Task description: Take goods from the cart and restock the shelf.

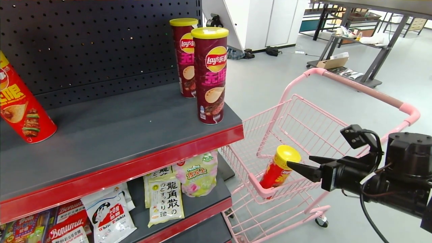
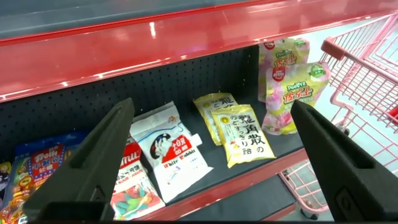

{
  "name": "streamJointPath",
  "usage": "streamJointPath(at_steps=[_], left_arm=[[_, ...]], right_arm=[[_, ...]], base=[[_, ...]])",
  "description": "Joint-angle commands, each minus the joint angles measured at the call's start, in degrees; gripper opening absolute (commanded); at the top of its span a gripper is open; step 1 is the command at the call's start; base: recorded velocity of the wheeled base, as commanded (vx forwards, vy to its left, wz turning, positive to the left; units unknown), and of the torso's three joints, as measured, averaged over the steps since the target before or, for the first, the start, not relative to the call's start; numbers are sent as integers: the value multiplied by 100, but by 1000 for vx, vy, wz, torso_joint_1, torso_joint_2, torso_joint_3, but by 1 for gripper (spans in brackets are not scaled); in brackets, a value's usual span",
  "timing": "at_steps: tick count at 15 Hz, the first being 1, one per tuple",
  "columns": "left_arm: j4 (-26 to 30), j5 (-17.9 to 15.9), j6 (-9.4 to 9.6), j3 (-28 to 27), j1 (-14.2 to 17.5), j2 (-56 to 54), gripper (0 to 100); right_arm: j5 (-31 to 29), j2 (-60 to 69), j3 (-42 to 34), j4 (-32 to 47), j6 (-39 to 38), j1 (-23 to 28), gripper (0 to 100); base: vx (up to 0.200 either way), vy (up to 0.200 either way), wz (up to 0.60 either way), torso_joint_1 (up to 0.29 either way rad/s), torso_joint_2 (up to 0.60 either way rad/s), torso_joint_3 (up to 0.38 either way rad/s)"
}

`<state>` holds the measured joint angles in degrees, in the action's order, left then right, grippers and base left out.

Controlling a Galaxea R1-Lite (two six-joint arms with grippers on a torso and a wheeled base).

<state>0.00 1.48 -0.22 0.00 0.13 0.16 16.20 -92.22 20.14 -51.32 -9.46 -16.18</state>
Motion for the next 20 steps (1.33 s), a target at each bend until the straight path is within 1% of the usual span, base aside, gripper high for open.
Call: streamJointPath(at_steps=[1,4,7,9,15,18,20], left_arm=[[0,2,-4,0,4,2,100],[0,2,-4,0,4,2,100],[0,2,4,0,4,2,100],[0,2,-4,0,4,2,100],[0,2,4,0,4,2,100],[0,2,4,0,4,2,100],[0,2,4,0,4,2,100]], right_arm=[[6,-305,-28,8,-3,-43,100],[6,-657,-19,-132,6,-26,100],[-3,-1026,-10,-431,6,-8,100],[-144,-1509,-28,-888,6,44,100],[-144,-2283,-89,-1697,6,18,100],[-152,-2705,-124,-2400,-3,18,100],[-152,-2819,-115,-2567,-3,27,100]], base=[[0,0,0,0,0,0],[0,0,0,0,0,0],[0,0,0,0,0,0],[0,0,0,0,0,0],[0,0,0,0,0,0],[0,0,0,0,0,0],[0,0,0,0,0,0]])
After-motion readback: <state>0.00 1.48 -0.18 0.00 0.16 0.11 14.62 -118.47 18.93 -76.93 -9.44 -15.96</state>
